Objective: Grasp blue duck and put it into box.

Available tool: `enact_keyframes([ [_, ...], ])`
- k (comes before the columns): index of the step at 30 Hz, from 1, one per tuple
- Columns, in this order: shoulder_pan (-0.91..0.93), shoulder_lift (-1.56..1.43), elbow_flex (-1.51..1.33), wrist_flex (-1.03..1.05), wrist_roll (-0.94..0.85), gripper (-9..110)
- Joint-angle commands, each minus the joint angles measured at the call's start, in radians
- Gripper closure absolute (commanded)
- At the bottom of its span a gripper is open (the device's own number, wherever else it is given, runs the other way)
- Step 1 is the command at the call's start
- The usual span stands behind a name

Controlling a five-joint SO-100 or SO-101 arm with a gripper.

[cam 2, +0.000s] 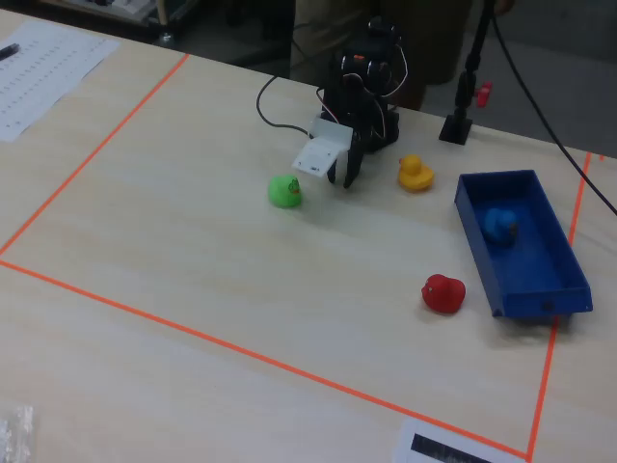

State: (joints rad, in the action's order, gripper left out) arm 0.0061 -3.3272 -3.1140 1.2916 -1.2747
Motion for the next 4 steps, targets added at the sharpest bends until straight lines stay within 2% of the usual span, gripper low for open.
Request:
enact_keyframes([
  [1, -0.005, 0.015, 0.003, 0.018, 0.002, 92],
  [4, -0.005, 0.015, 0.003, 0.018, 0.002, 92],
])
